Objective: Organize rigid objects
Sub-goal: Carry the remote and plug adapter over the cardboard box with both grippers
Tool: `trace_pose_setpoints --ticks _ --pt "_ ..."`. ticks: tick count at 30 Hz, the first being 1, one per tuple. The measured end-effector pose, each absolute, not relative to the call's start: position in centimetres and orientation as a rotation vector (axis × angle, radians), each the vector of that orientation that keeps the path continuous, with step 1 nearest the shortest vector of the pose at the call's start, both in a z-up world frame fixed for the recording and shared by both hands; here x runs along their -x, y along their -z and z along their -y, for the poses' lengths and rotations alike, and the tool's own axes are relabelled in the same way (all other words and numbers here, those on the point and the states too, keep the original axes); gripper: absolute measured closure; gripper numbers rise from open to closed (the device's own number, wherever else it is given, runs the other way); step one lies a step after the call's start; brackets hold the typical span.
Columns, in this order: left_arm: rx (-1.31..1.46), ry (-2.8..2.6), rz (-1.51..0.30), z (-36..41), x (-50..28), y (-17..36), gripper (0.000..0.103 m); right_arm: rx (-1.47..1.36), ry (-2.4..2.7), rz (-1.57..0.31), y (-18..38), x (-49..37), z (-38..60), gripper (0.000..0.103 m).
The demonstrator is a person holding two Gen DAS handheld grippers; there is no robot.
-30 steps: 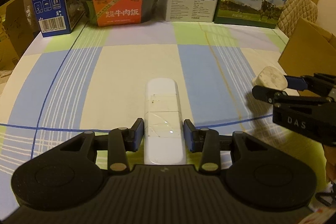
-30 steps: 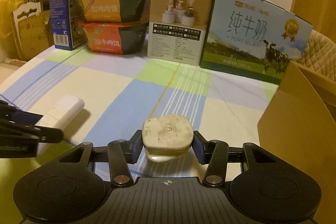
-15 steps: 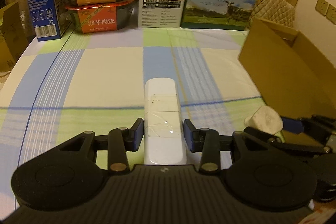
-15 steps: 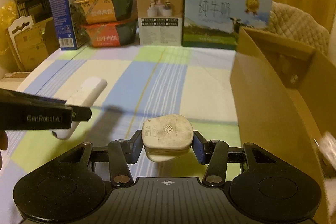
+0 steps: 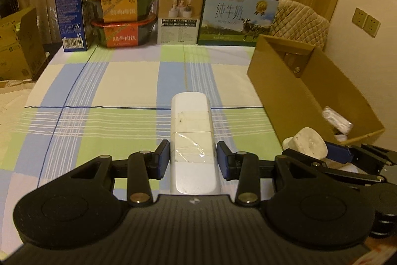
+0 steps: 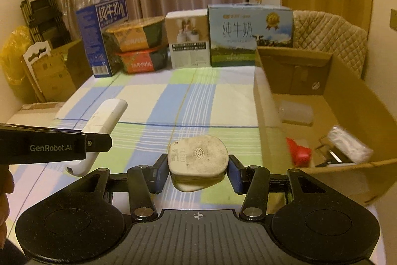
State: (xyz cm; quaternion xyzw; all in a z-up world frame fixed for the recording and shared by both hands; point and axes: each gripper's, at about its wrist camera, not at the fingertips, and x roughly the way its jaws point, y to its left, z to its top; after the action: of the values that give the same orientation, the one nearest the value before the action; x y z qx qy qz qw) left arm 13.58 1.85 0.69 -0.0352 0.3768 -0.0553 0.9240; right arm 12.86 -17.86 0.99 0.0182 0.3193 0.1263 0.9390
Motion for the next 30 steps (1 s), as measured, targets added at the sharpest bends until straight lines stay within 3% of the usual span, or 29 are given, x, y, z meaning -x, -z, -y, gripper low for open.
trace_pose_setpoints --ticks 12,30 --pt "0.081 0.141 -0.75 0.5 -8.9 -3.4 0.068 -0.057 -0.215 -0.602 -3.6 -8.4 21.1 0.057" --pt "0.042 0.302 -0.743 9.0 -9.6 -4.8 0.068 -0.134 -0.019 -0.559 -5.4 -6.8 31.1 0.056"
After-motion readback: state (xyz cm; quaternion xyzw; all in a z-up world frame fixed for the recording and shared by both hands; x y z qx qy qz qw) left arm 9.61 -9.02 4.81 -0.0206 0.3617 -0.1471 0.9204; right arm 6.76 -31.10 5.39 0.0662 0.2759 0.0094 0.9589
